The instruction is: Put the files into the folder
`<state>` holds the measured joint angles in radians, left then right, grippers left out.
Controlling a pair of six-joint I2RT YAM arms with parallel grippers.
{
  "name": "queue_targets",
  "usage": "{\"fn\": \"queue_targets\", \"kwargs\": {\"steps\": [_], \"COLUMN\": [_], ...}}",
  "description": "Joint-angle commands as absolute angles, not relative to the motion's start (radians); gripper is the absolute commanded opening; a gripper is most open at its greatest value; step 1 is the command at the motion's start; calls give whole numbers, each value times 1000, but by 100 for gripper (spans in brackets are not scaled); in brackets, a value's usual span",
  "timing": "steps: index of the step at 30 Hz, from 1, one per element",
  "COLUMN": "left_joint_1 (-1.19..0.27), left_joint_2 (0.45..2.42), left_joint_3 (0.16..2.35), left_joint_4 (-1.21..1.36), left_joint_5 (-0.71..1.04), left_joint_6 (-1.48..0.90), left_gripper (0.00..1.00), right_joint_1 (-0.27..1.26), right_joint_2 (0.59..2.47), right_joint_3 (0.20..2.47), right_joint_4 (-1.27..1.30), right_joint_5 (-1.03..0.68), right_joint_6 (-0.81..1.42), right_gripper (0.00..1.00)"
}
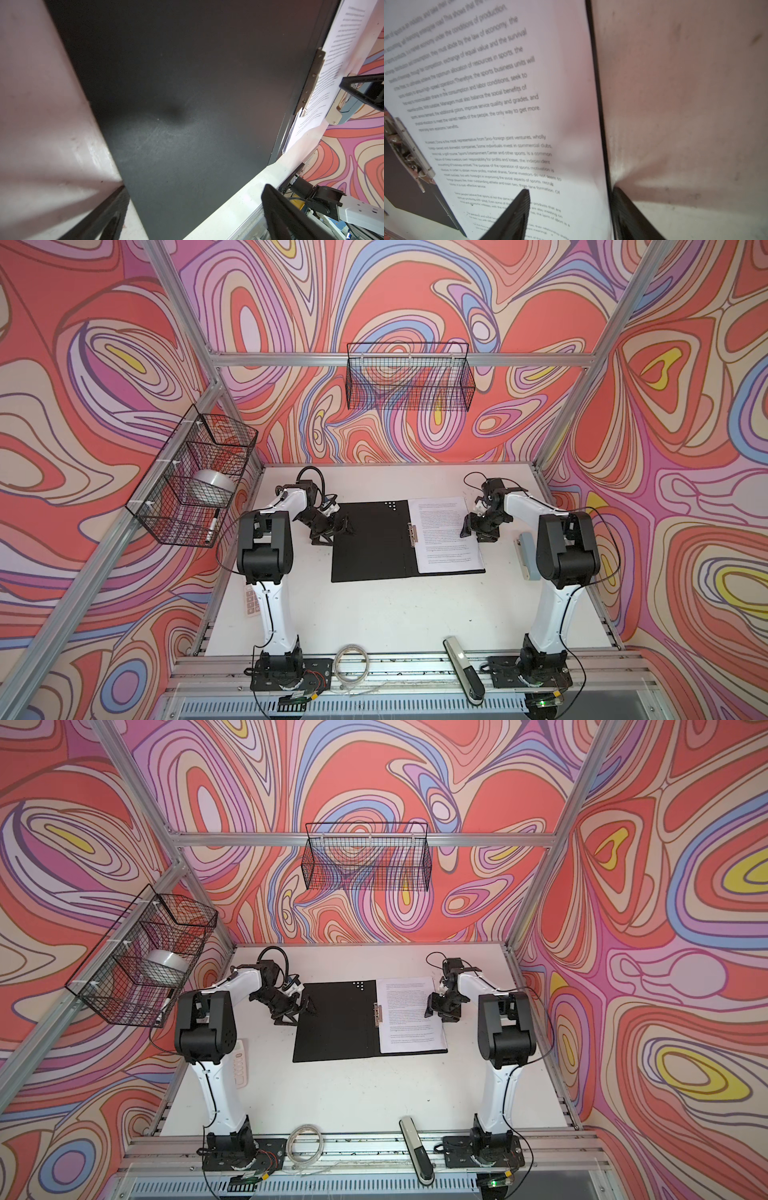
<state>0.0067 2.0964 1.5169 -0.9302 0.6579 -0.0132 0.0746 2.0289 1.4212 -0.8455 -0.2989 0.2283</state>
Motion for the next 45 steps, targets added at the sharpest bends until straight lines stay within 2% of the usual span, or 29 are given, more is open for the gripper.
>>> {"fn": "queue_targets", "kwargs": {"steps": [1,28,37,42,45], "left_joint_1": [-5,44,50,51,52], "left_joint_2": [2145,2138,2193,2214,2191], "left_joint_3": [1467,1422,1483,1496,1480], "left_joint_4": [-879,-861,-988,-1044,-1005], "left_joint_5": [757,1009,1109,1126,1045], "left_joint_6": [-20,-15,115,175,161], "left_gripper": [100,100,99,97,97], "right_joint_1": [141,142,141,142,141], "right_joint_2": [2158,2189,2194,2199,2201], "right_joint_3": [1343,1368,1373,1379,1381], "right_joint_4": [-871,-887,-891,-893,-893], "right_joint_5": [-399,-349,-351,-351,-353], "right_joint_6": [227,231,224,225,225], "right_gripper": [66,66,65,66,65]}}
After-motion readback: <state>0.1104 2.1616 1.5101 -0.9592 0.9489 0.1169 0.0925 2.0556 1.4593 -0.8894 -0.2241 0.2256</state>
